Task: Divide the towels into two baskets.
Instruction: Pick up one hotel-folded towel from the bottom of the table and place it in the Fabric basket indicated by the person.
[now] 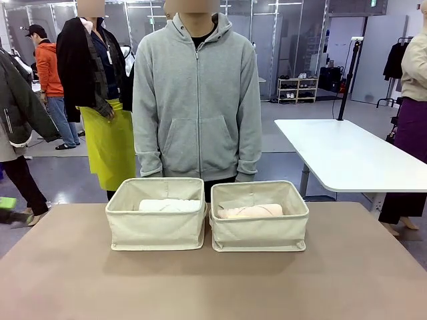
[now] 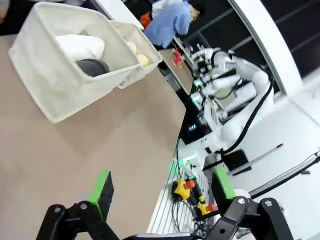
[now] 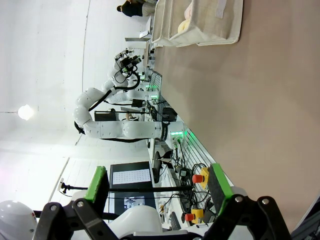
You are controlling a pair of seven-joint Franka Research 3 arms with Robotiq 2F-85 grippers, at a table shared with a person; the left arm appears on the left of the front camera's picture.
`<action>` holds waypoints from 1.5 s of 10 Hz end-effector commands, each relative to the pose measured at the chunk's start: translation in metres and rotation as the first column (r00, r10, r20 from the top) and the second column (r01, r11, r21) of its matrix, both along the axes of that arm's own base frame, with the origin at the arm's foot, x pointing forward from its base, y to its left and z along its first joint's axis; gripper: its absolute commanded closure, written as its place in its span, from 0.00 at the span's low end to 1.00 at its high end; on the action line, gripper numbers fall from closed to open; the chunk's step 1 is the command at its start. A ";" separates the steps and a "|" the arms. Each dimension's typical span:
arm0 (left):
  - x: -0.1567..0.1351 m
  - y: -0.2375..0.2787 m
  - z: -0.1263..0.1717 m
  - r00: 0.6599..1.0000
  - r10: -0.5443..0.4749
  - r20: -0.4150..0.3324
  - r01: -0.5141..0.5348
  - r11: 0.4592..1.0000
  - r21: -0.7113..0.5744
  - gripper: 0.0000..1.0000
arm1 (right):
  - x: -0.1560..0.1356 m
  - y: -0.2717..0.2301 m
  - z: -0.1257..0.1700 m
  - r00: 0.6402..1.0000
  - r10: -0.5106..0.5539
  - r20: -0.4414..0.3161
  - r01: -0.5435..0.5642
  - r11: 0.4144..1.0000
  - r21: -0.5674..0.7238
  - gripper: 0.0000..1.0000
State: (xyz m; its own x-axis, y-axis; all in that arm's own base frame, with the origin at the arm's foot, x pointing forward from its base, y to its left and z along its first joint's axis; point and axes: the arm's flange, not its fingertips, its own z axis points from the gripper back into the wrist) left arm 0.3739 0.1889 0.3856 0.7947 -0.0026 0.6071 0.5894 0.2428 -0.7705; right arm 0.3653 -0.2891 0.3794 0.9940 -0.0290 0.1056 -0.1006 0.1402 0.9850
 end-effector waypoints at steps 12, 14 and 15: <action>-0.073 0.081 -0.003 0.962 0.151 -0.226 -0.148 0.989 0.031 0.00 | -0.003 0.003 0.003 1.000 0.005 -0.006 -0.005 1.000 -0.008 0.00; -0.073 0.081 -0.003 0.962 0.151 -0.226 -0.148 0.989 0.031 0.00 | -0.003 0.003 0.003 1.000 0.005 -0.006 -0.005 1.000 -0.008 0.00; -0.073 0.081 -0.003 0.962 0.151 -0.226 -0.148 0.989 0.031 0.00 | -0.003 0.003 0.003 1.000 0.005 -0.006 -0.005 1.000 -0.008 0.00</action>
